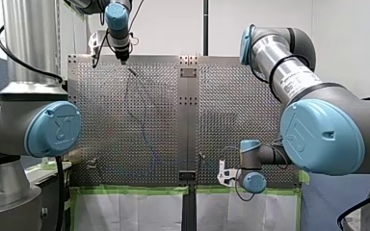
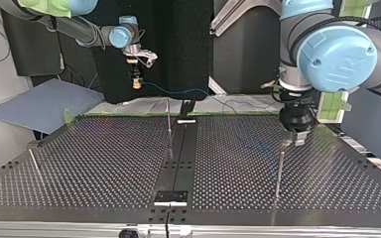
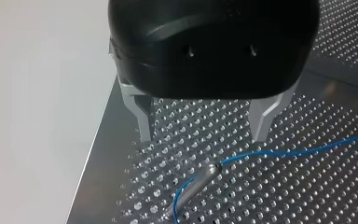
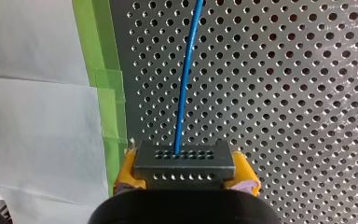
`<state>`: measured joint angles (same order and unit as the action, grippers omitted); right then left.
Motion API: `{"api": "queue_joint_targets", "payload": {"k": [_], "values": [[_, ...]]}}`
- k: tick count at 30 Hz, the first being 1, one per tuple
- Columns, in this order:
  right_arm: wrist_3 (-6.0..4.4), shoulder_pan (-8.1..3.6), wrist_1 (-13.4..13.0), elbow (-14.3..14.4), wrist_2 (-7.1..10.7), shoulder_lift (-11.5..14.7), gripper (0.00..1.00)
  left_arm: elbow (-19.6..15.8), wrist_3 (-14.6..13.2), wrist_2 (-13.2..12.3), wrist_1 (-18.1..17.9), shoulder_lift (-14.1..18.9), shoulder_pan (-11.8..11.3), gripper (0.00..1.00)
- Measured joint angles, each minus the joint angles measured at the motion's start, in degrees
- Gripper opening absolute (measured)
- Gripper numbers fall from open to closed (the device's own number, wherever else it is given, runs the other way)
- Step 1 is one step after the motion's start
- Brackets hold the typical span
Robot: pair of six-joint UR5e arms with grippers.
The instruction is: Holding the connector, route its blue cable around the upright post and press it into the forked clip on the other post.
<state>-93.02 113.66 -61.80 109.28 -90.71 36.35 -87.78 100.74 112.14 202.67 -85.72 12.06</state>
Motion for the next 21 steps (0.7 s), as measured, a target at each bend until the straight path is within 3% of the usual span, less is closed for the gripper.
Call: {"api": "queue_joint_targets", "payload": {"k": [6, 21], "values": [[0.01, 0.02, 0.00, 0.00, 0.00, 0.00, 0.00, 0.00, 0.22, 1.30, 0.10, 0.00, 0.23, 1.00], [0.02, 0.03, 0.08, -0.01, -0.01, 0.00, 0.00, 0.00, 0.24, 1.54, 0.03, -0.01, 0.67, 1.00]]}}
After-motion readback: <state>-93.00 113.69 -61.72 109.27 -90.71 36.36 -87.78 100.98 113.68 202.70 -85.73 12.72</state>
